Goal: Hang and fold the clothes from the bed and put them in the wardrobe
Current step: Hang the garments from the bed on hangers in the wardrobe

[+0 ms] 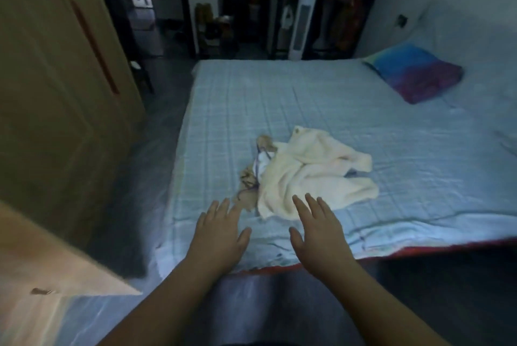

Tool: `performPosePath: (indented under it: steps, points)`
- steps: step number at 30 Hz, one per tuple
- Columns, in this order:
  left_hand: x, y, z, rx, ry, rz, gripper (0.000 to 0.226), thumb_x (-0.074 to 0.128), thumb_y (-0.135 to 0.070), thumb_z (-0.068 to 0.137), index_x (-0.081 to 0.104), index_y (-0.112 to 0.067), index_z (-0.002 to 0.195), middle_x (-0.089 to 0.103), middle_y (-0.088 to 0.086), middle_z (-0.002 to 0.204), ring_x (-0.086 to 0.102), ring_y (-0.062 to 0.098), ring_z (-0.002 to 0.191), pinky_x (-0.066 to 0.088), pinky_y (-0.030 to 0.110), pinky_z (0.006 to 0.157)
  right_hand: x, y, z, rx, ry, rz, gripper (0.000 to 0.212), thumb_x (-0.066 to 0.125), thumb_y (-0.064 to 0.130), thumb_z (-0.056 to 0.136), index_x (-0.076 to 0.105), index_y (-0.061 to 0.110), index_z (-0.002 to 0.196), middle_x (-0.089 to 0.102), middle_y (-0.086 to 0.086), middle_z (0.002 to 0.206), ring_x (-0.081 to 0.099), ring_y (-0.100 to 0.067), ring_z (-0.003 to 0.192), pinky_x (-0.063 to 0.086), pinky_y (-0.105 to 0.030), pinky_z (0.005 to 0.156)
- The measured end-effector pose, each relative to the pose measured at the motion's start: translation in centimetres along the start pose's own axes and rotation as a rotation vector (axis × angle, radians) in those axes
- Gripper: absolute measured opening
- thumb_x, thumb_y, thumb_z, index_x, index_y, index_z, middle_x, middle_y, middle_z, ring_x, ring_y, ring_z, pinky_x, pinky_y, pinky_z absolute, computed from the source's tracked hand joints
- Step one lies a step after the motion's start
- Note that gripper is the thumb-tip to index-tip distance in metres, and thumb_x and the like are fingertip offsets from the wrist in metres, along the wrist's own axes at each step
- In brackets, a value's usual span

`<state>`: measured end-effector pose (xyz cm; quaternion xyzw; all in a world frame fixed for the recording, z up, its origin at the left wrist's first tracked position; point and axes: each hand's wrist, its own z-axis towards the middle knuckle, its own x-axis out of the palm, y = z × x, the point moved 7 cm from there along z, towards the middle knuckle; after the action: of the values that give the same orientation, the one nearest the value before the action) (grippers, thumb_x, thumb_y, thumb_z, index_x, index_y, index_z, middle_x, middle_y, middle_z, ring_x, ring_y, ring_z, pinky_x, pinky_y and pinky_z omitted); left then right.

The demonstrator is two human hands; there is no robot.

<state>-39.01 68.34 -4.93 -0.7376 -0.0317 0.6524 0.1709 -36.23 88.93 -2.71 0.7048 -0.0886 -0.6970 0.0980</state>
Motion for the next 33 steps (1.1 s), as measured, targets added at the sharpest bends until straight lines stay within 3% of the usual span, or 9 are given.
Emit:
performPosePath:
  steps: [4, 9, 17, 20, 26, 30, 33]
  points:
    - [1.3, -7.8, 4.3, 0.182, -0.017, 0.027, 0.066, 0.039, -0.053, 0.092, 0.034, -0.022, 0.151, 0.036, 0.007, 0.156, 0.031, 0.03, 0.143, 0.028, 0.044, 0.115, -0.6, -6.8, -0.4, 0.138, -0.002, 0.029, 0.067, 0.04, 0.047, 0.098, 0.01, 0.032, 0.157, 0.008, 0.0, 0.165, 0.005, -0.024, 0.152, 0.014, -0.044, 0.122]
    - [3.7, -10.5, 8.5, 0.219, 0.055, 0.048, 0.065, 0.041, -0.053, 0.096, 0.029, -0.024, 0.154, 0.033, 0.007, 0.157, 0.028, 0.03, 0.144, 0.029, 0.046, 0.114, 0.0, -9.5, 2.0, 0.178, 0.002, 0.06, 0.067, 0.041, 0.044, 0.098, 0.011, 0.029, 0.157, 0.011, -0.002, 0.165, 0.006, -0.025, 0.151, 0.016, -0.044, 0.121]
    - [6.6, -6.4, 18.6, 0.144, 0.115, 0.025, 0.064, 0.041, -0.052, 0.095, 0.031, -0.022, 0.151, 0.036, 0.007, 0.154, 0.033, 0.031, 0.14, 0.034, 0.046, 0.111, 2.0, -11.8, 12.3, 0.151, 0.048, 0.001, 0.068, 0.043, 0.042, 0.097, 0.014, 0.026, 0.156, 0.014, -0.005, 0.164, 0.01, -0.028, 0.151, 0.018, -0.044, 0.12]
    - [7.4, -3.9, 23.5, 0.115, 0.157, 0.013, 0.059, 0.04, -0.049, 0.091, 0.038, -0.02, 0.141, 0.046, 0.007, 0.142, 0.044, 0.029, 0.126, 0.042, 0.045, 0.101, 3.8, -12.2, 18.1, 0.131, 0.103, -0.026, 0.068, 0.046, 0.04, 0.096, 0.019, 0.024, 0.156, 0.019, -0.007, 0.162, 0.014, -0.029, 0.149, 0.02, -0.045, 0.119]
    - [10.0, 1.0, 31.2, -0.008, 0.286, -0.178, 0.044, 0.052, -0.043, 0.091, 0.05, -0.024, 0.13, 0.056, 0.003, 0.132, 0.053, 0.03, 0.118, 0.048, 0.042, 0.093, 8.9, -11.7, 28.4, 0.086, 0.252, -0.054, 0.067, 0.048, 0.036, 0.093, 0.024, 0.022, 0.155, 0.025, -0.008, 0.16, 0.02, -0.029, 0.148, 0.027, -0.043, 0.117]
    - [12.3, 3.3, 33.7, -0.117, 0.365, -0.246, 0.052, 0.055, -0.028, 0.089, 0.045, -0.015, 0.138, 0.054, 0.015, 0.131, 0.053, 0.036, 0.116, 0.047, 0.044, 0.095, 11.9, -11.6, 31.9, 0.067, 0.354, -0.046, 0.067, 0.048, 0.035, 0.092, 0.026, 0.02, 0.154, 0.028, -0.01, 0.159, 0.023, -0.03, 0.146, 0.03, -0.043, 0.116]
    - [14.4, 4.1, 34.6, -0.165, 0.387, -0.27, 0.048, 0.053, -0.031, 0.091, 0.046, -0.015, 0.136, 0.055, 0.015, 0.128, 0.054, 0.036, 0.114, 0.047, 0.043, 0.093, 13.6, -12.1, 34.0, 0.03, 0.405, -0.045, 0.066, 0.048, 0.033, 0.092, 0.027, 0.02, 0.153, 0.03, -0.009, 0.158, 0.025, -0.03, 0.146, 0.031, -0.044, 0.115]
